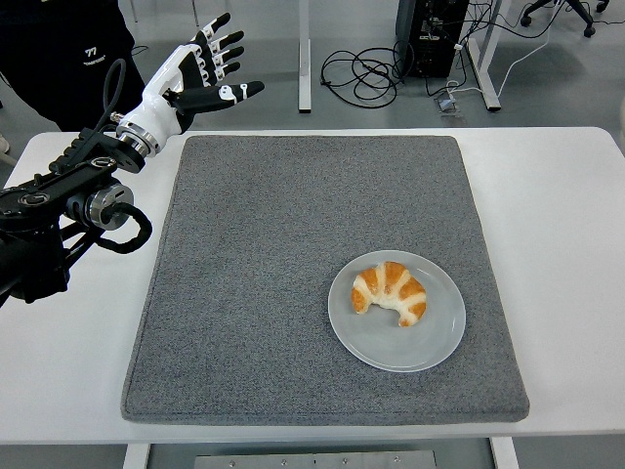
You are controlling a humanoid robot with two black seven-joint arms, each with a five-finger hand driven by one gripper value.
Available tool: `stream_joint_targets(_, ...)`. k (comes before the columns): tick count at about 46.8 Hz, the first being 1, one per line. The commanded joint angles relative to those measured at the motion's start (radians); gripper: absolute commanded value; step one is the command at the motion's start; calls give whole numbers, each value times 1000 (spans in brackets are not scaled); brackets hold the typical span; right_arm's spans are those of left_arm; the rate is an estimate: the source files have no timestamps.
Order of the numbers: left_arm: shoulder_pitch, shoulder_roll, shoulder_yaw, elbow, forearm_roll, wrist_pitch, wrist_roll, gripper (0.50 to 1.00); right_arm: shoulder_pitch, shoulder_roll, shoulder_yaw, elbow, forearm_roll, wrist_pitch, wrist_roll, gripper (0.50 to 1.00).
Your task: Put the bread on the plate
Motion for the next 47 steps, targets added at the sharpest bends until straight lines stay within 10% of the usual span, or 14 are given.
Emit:
stream_joint_targets(1, 23, 5, -30, 1, -22, -38, 0, 949, -2, 0, 0, 0, 0, 0, 0, 1000)
stream_joint_targets(27, 115, -25, -174, 66, -68, -115, 141, 951, -2, 0, 1, 0, 0, 0, 0, 1000)
stream_joint_targets(47, 113, -27, -171, 66, -67, -117, 141, 961, -2, 0, -2, 1, 0, 0, 0, 1000)
